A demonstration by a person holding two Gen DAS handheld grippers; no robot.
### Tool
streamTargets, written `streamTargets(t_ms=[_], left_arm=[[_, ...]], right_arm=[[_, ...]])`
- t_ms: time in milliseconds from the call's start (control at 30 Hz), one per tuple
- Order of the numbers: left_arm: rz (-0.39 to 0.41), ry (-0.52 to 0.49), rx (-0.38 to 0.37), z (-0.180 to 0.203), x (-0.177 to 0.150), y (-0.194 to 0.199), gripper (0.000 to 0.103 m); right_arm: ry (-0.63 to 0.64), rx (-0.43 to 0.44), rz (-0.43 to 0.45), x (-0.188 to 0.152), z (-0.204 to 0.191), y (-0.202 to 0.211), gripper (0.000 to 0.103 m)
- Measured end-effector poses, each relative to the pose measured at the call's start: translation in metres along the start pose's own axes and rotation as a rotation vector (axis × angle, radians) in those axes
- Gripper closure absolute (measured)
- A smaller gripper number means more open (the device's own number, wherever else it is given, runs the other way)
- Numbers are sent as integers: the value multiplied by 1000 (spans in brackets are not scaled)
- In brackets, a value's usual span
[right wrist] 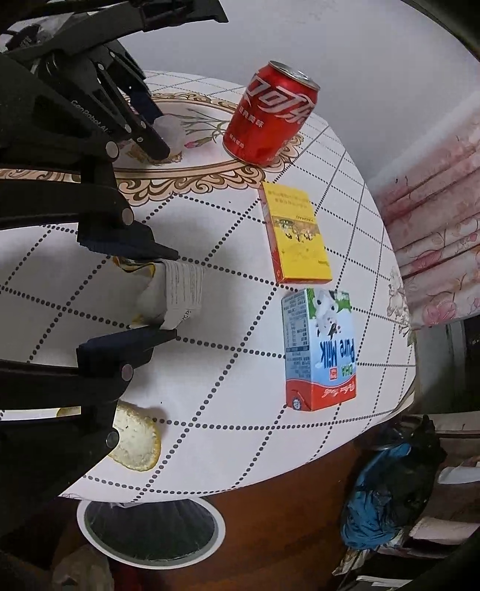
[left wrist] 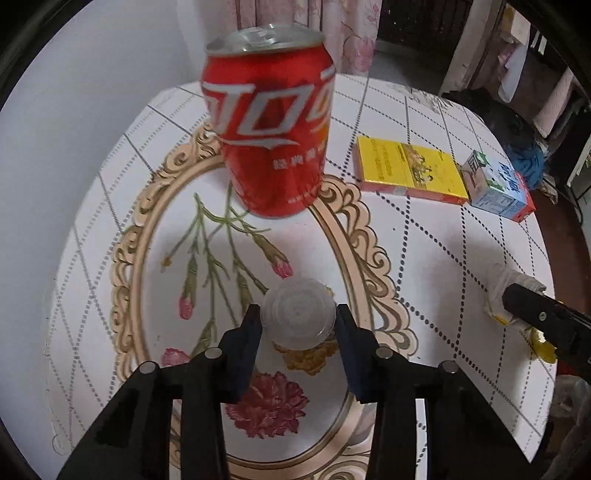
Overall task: Collect trash
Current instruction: 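Carry the wrapper and clear cup over the trash bin with both tools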
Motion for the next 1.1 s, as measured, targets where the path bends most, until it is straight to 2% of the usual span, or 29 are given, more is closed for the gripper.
streamTargets(t_ms=[300, 467, 633, 833, 967, 1100], left_arm=[[77, 8, 59, -7, -7, 40, 67], [144, 11, 65, -3, -3, 78, 67], [226, -13, 50, 17, 6, 122, 67], [327, -67, -19, 64, 24, 171, 67], [363, -128, -84, 115, 36, 187, 67], [353, -197, -156, 179, 45, 182, 67]], right_arm=[[47, 0, 68, -7, -12, 29, 67], [48, 32, 127, -10, -11, 63, 67], [29, 76, 198, -9, 2, 110, 67], [-26, 94, 290, -3, 47, 173, 67], [-104, 65, 333, 1, 108, 207, 67], [-187, 4, 349, 2, 176, 221, 67]])
Point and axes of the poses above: each gripper's, at about its wrist camera, not at the fingertips, and y roughly against the way its jaws point, z to its right, x to its top, the point moved 2 cm from there along -y, roughly the way its jaws point, and after that the axes turned 13 degrees about -y, right-handed, at the moved point
